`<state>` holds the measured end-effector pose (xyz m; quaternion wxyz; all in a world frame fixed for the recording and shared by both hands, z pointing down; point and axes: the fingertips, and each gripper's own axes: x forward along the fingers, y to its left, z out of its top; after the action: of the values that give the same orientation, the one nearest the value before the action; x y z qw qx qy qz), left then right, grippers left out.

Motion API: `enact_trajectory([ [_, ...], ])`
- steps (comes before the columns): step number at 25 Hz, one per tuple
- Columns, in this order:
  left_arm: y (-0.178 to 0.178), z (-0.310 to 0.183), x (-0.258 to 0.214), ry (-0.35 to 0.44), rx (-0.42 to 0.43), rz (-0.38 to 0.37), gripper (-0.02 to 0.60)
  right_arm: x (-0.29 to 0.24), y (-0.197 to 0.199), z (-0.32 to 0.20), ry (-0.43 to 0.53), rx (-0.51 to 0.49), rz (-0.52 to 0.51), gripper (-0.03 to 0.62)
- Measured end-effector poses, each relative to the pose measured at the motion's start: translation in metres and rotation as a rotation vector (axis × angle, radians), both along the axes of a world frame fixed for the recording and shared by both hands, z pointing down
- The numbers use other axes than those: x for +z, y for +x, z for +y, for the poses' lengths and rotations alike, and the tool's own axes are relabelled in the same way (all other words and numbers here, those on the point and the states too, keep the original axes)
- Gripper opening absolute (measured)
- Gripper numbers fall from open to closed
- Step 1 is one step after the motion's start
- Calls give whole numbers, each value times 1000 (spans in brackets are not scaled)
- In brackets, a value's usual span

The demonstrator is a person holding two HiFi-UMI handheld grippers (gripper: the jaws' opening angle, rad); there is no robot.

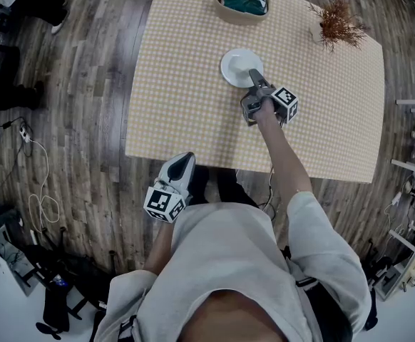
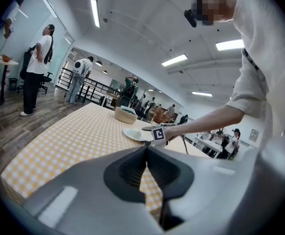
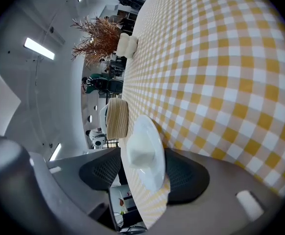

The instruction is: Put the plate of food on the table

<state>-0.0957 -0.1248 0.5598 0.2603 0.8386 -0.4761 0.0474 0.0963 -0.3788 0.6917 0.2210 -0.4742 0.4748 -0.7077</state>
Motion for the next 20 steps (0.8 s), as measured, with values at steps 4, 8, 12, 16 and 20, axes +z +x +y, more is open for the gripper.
enact_trajectory([
  [4,-2,0,-2,5,-2,-2,9,-5,-3,-4,19,-43,38,339],
  [8,1,1,-1,2,-2,1,9,-4,-8,4,73,-234,226,294],
  [12,-1,4,2,-3,3,4,9,-5,-19,11,136,-401,347,290],
  [16,1,3,2,-4,12,8,9,-5,-26,20,197,-603,440,319],
  [20,2,2,0,-1,18,13,10,-1,-31,34,260,-824,657,308],
])
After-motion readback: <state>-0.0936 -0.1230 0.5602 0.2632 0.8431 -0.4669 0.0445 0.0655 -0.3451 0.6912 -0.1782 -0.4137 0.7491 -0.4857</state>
